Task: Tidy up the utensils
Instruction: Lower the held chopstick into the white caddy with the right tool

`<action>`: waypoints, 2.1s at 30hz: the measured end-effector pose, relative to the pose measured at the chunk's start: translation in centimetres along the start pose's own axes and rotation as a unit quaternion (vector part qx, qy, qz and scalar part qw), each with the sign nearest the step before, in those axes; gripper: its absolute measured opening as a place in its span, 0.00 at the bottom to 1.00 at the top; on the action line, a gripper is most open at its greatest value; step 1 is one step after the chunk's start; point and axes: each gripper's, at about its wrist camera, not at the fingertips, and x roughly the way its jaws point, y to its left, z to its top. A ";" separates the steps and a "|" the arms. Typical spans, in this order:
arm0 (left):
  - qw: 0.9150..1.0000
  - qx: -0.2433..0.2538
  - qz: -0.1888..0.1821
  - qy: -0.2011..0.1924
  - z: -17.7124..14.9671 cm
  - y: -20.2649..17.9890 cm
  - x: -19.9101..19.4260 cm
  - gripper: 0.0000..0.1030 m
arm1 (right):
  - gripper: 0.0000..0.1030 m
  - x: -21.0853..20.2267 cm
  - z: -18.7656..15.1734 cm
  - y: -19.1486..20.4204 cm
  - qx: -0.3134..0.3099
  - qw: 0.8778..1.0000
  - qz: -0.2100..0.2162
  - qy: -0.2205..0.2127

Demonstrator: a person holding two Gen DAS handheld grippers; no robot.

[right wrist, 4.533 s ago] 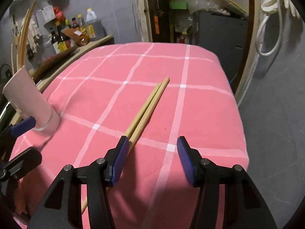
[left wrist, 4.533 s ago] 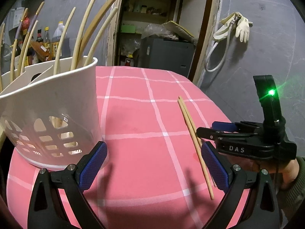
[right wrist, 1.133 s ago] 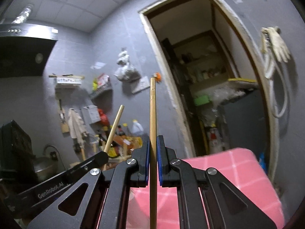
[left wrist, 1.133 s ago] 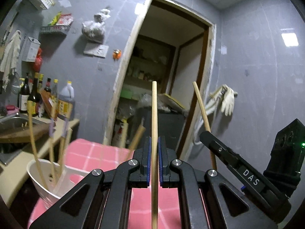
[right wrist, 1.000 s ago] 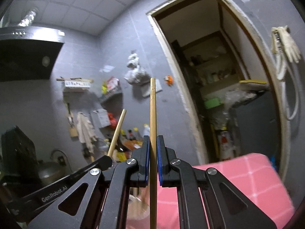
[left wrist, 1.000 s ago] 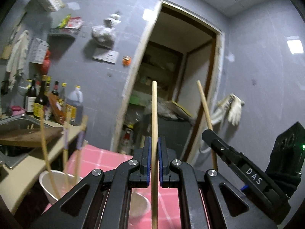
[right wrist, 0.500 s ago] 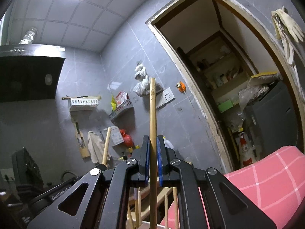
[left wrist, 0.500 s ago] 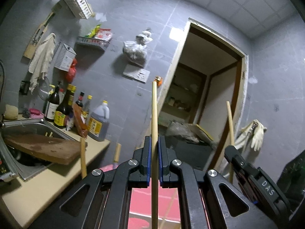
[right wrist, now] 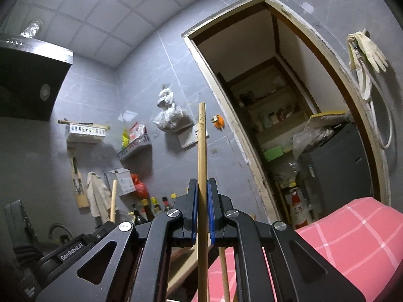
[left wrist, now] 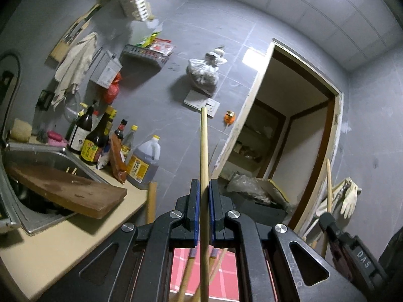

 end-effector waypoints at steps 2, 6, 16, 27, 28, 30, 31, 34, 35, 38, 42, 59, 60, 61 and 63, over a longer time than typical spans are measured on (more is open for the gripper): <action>1.000 -0.006 0.003 -0.004 -0.1 0.4 0.0 0.04 | 0.05 0.1 -0.4 -0.3 0.002 1.000 -0.005 0.003; 1.000 -0.013 0.010 -0.011 -0.5 0.7 -0.1 0.04 | 0.05 0.3 -0.9 -0.7 0.009 1.000 -0.013 0.006; 0.999 -0.010 0.026 -0.028 -1.7 0.5 -0.3 0.04 | 0.05 0.4 -1.7 -0.7 0.002 1.000 -0.017 0.007; 0.999 0.027 0.030 -0.030 -3.6 -1.0 -1.0 0.04 | 0.05 -0.2 -2.4 0.2 -0.030 0.999 -0.030 -0.004; 0.999 0.032 0.031 -0.029 -3.9 -1.1 -1.0 0.04 | 0.05 -0.2 -2.6 0.3 -0.035 0.999 -0.029 -0.004; 0.999 0.039 0.031 -0.022 -4.3 -1.2 -0.9 0.04 | 0.05 -0.3 -3.0 0.6 -0.043 0.999 -0.028 -0.001; 0.998 0.042 0.032 -0.017 -4.6 -1.3 -0.9 0.05 | 0.05 -0.3 -3.2 0.7 -0.048 0.998 -0.027 0.002; 0.998 0.049 0.036 -0.009 -5.0 -1.4 -1.0 0.05 | 0.05 -0.3 -3.9 0.8 -0.057 0.998 -0.025 0.011; 0.998 0.049 0.036 -0.006 -5.2 -1.4 -1.0 0.05 | 0.05 -0.2 -4.1 0.8 -0.058 0.998 -0.025 0.016; 0.998 0.057 0.040 0.004 -5.6 -1.4 -1.1 0.05 | 0.05 -0.2 -4.5 0.8 -0.062 0.997 -0.023 0.025; 0.996 0.068 0.046 0.020 -6.2 -1.6 -1.0 0.05 | 0.05 -0.6 -4.8 1.0 -0.069 0.997 -0.021 0.030; 0.993 0.085 0.044 0.070 -7.7 -1.6 -1.7 0.05 | 0.07 -1.7 -5.3 1.0 -0.083 0.995 -0.025 0.057; 0.993 0.085 0.045 0.070 -7.7 -1.6 -1.8 0.05 | 0.07 -1.8 -5.3 1.0 -0.083 0.994 -0.025 0.059; 0.993 0.084 0.044 0.070 -7.7 -1.6 -1.9 0.06 | 0.07 -1.9 -5.4 1.1 -0.084 0.994 -0.026 0.062; 0.993 0.082 0.043 0.071 -7.6 -1.5 -2.1 0.06 | 0.08 -2.0 -5.3 1.0 -0.084 0.994 -0.027 0.064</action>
